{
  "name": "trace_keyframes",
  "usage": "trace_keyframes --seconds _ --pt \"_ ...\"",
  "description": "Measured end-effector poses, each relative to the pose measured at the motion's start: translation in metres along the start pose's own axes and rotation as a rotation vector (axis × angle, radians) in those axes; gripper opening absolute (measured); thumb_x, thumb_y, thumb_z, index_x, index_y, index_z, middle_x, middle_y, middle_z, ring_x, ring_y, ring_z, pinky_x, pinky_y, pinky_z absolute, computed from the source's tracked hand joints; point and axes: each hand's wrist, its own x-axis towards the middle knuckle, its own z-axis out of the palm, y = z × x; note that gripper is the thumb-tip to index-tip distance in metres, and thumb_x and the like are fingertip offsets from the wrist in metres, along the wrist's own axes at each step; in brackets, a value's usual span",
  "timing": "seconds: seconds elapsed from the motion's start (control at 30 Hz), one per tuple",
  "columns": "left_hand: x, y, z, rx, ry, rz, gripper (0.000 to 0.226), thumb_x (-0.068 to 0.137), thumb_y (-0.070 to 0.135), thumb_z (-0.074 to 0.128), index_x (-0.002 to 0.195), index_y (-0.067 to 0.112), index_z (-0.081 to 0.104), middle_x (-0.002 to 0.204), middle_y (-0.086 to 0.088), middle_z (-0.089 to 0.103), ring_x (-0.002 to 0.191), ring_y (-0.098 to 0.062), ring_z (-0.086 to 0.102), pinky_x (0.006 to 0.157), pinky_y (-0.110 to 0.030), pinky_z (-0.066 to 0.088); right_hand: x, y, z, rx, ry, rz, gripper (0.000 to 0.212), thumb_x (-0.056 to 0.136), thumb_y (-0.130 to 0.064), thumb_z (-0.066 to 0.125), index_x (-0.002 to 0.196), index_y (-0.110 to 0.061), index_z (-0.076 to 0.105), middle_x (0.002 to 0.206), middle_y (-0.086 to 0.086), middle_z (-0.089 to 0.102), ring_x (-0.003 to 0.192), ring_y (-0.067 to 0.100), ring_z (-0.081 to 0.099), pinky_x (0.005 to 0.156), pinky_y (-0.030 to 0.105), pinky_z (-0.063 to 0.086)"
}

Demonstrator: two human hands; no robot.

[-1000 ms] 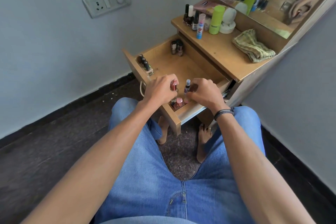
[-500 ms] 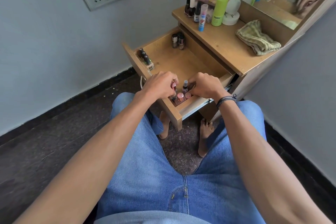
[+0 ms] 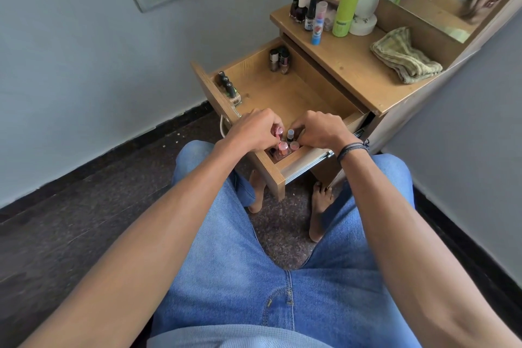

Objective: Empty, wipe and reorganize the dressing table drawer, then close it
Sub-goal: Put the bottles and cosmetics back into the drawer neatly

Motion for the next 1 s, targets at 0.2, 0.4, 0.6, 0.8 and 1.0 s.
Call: trace_keyframes --seconds 0.2,0.4,0.6,0.8,1.0 --pt "0.001 -0.005 -0.003 -0.014 -0.079 0.017 0.027 0.078 0.031 0.084 0.104 0.03 0.075 0.091 0.005 0.073 0.092 -0.02 0.066 0.081 -0.035 0.053 0.003 0.002 -0.001 0.011 -0.047 0.008 0.024 0.081 -0.032 0.067 0.095 -0.05 0.073 0.081 -0.022 0.066 0.075 0.012 0.059 0.063 0.028 0.041" --pt "0.002 -0.004 -0.009 0.021 -0.213 0.005 0.04 0.082 0.004 0.07 0.113 0.028 0.074 0.105 -0.002 0.074 0.099 -0.024 0.065 0.088 -0.04 0.054 0.003 0.002 -0.004 0.019 -0.079 -0.004 0.021 0.083 -0.036 0.069 0.097 -0.05 0.073 0.083 -0.022 0.066 0.079 0.013 0.061 0.067 0.029 0.042" --pt "0.001 -0.003 -0.008 0.053 -0.208 0.011 0.057 0.084 -0.011 0.046 0.115 0.029 0.072 0.105 -0.002 0.069 0.097 -0.025 0.061 0.077 -0.035 0.047 -0.001 0.003 -0.005 0.015 -0.074 -0.014 0.02 0.085 -0.034 0.066 0.091 -0.051 0.073 0.086 -0.024 0.068 0.079 0.011 0.061 0.067 0.028 0.042" --pt "0.002 -0.004 -0.006 0.081 -0.206 0.01 0.058 0.088 -0.007 0.043 0.121 0.033 0.069 0.116 -0.006 0.068 0.096 -0.027 0.058 0.081 -0.038 0.05 -0.003 0.002 -0.007 0.01 -0.056 -0.033 0.021 0.086 -0.034 0.065 0.09 -0.053 0.074 0.071 -0.039 0.053 0.068 0.003 0.054 0.056 0.022 0.036" --pt "0.006 -0.006 -0.004 0.069 -0.224 -0.014 0.056 0.091 -0.003 0.042 0.129 0.031 0.065 0.124 -0.008 0.067 0.106 -0.03 0.06 0.089 -0.043 0.051 -0.003 0.003 -0.002 -0.003 -0.016 -0.049 0.027 0.085 -0.031 0.059 0.099 -0.051 0.071 0.091 -0.021 0.069 0.083 0.014 0.063 0.064 0.027 0.041"
